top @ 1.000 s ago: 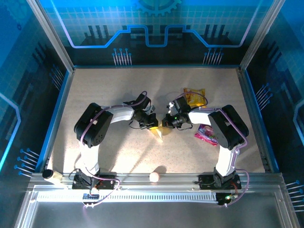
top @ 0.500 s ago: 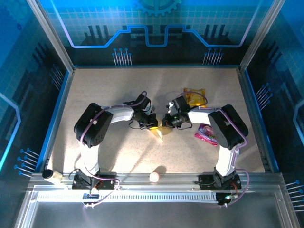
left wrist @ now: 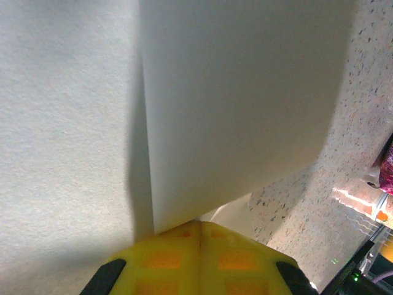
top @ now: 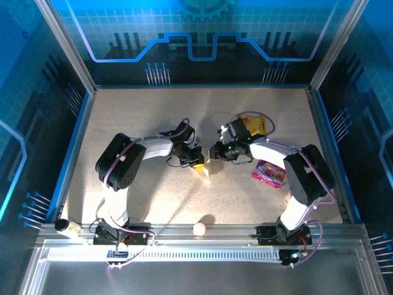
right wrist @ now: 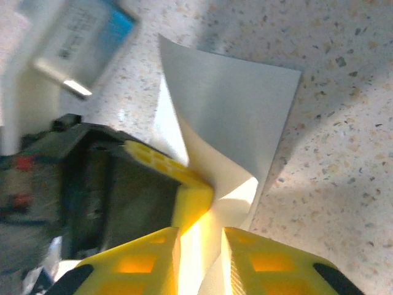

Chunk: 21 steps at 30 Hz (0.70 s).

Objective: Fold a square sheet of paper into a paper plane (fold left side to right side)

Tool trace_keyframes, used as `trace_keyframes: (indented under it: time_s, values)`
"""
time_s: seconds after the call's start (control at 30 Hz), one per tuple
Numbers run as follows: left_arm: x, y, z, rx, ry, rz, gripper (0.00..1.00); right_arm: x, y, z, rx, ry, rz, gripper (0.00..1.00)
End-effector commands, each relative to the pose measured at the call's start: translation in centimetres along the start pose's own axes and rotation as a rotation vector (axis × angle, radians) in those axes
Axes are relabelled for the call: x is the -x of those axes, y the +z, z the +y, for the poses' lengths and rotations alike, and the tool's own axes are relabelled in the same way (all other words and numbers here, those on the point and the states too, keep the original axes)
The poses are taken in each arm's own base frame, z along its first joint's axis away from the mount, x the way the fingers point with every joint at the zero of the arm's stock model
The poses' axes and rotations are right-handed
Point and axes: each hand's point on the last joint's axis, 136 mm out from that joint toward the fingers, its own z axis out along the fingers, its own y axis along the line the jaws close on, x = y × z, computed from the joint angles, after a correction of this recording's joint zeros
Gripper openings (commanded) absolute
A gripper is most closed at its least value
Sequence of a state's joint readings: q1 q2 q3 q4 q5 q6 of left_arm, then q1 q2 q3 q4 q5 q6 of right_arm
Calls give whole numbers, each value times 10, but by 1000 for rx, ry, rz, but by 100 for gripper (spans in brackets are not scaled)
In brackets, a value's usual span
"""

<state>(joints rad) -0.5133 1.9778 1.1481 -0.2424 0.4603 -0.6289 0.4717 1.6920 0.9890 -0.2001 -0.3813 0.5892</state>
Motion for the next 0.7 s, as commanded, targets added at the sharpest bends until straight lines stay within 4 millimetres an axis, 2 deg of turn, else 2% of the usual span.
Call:
trace_keyframes:
  time_s: [0.0,0.07,0.1,0.17,0.2,0.3,0.67]
  values:
    - [-22,13,44,147,-77,55,5,-22,-11,4,28,5,53,15]
    - [-21,13,44,148,-77,54,5,-33,-11,13,78,0,80,3]
    - [-21,13,44,149,-76,55,5,-40,-10,18,102,3,97,0]
    - [-21,13,44,147,-76,56,5,-48,-8,29,152,-2,118,0]
    - [-21,13,43,147,-76,56,5,-61,-3,27,160,8,147,0]
    - [-21,13,43,148,-72,56,5,-74,6,30,165,7,179,0]
    - [-20,12,43,149,-72,57,5,-87,23,27,165,10,227,0]
